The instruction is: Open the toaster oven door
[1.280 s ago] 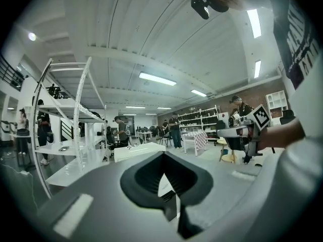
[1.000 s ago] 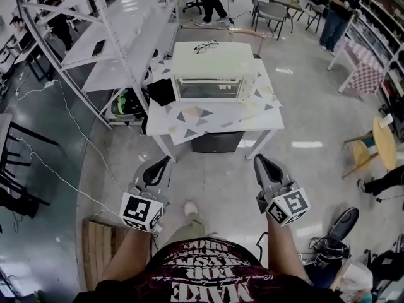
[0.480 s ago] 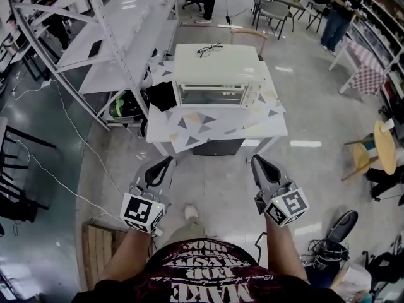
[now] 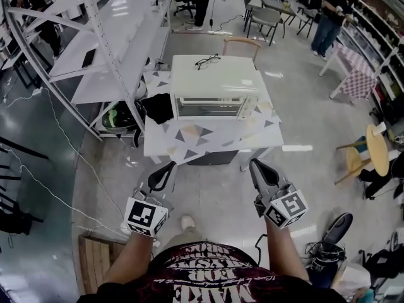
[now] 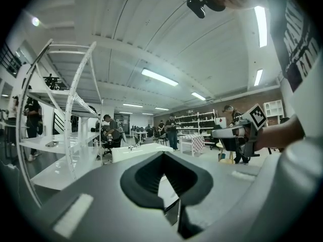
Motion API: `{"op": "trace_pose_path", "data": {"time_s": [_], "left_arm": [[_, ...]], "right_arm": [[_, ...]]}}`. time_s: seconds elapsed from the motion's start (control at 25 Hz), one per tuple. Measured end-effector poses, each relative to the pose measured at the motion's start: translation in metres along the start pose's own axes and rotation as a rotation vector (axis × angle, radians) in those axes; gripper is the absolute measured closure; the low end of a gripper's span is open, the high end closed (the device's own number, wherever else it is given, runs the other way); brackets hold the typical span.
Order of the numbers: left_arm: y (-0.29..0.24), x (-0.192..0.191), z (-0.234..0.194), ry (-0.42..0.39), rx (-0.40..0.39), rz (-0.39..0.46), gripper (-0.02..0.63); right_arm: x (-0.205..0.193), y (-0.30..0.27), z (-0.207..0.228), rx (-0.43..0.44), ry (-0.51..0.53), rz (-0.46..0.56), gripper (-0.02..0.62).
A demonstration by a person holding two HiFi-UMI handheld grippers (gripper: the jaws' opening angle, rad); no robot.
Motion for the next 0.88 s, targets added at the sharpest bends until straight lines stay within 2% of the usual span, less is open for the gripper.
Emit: {"op": "trace_pose_path", "data": {"time_s": [0.16, 0.52, 0.88], "left_arm": [[-0.006, 0.001, -0.015, 0.01, -0.008, 0.014, 0.604], [-0.019, 0.009, -0.045, -0.01, -0.025, 0.053, 0.604], [-0.029, 0.011, -0.044, -0.02, -0.068, 0.037, 0.604]], "right_arm": [[0.009, -0.011, -0.002, -0.009, 0.022, 0.002, 0.569], [0.014, -0.035, 0.0, -0.034, -0.005, 0.034, 0.569], [0.016, -0.032, 0.006, -0.073, -0.021, 0.055, 0.569]]}}
Point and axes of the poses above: the fingertips, and each gripper's own axes: y backward along the fingers, z to its right, x out of its top, the point moved 3 cm from there along y, backward along the fingers, and after that the axes turned 1 degree about -x, right-handed, at the moved point
